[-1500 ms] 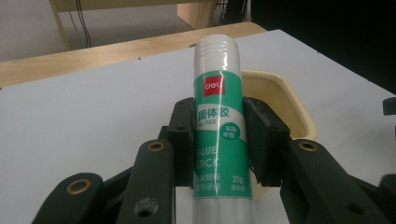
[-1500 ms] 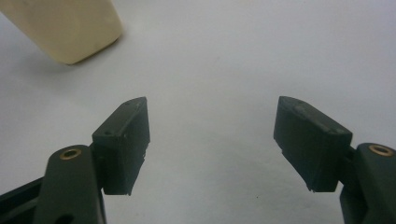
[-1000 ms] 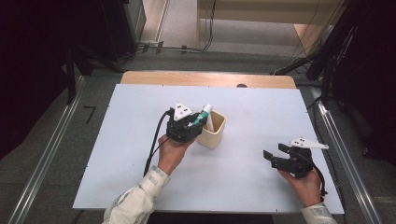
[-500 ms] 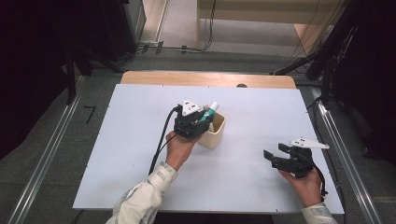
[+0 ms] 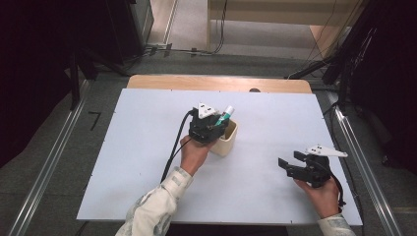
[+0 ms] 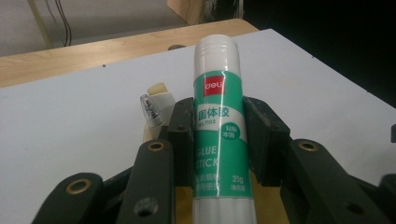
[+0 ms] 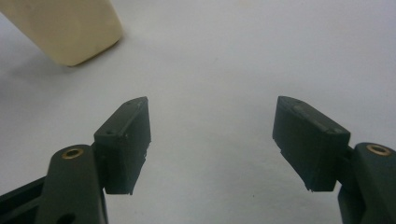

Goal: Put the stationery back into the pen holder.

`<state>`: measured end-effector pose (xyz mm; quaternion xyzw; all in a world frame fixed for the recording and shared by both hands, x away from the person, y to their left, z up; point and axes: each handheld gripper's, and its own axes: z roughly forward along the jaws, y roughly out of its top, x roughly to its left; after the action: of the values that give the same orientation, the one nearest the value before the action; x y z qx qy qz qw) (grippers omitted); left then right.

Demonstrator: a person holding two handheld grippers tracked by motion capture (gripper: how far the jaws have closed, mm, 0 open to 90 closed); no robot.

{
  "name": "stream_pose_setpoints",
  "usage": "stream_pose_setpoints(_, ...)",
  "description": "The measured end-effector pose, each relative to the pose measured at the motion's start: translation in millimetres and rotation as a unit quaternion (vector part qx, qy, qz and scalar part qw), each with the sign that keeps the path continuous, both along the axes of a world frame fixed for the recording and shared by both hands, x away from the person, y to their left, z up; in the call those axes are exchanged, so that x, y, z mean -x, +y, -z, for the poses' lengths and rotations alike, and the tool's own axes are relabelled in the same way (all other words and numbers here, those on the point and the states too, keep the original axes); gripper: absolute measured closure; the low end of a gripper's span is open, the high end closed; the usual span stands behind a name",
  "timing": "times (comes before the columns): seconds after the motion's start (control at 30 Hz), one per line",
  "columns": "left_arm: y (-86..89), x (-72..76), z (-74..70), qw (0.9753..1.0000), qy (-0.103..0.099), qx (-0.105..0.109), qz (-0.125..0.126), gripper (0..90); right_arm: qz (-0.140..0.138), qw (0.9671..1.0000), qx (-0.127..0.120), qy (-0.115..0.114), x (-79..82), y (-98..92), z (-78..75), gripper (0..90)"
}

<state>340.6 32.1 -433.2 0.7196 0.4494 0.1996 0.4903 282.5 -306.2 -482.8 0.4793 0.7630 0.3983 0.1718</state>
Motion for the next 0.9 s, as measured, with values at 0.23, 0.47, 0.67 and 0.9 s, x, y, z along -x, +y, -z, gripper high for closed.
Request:
stream_pose_setpoints(0.23,-3.1,-1.8,2.6,1.0000,0.002,0.000,0.001,66.8,0.001,1.0000,-0.001,0.003,-0.5,-0.7,0.1,26.3)
stream_pose_setpoints(0.47,-6.5,-1.8,5.2,1.0000,0.000,-0.007,0.001,66.6,0.000,1.0000,-0.003,0.004,-0.4,-1.0,-0.1,26.3)
stream_pose_setpoints(0.67,-6.7,-1.7,6.7,1.0000,0.000,-0.008,0.003,66.4,0.001,1.0000,-0.003,0.004,-0.3,-1.7,-0.2,26.3)
stream_pose_setpoints(0.9,-6.4,-0.5,5.8,1.0000,-0.003,-0.004,0.007,64.9,0.001,1.0000,-0.002,0.005,-0.3,-1.8,-0.1,26.3)
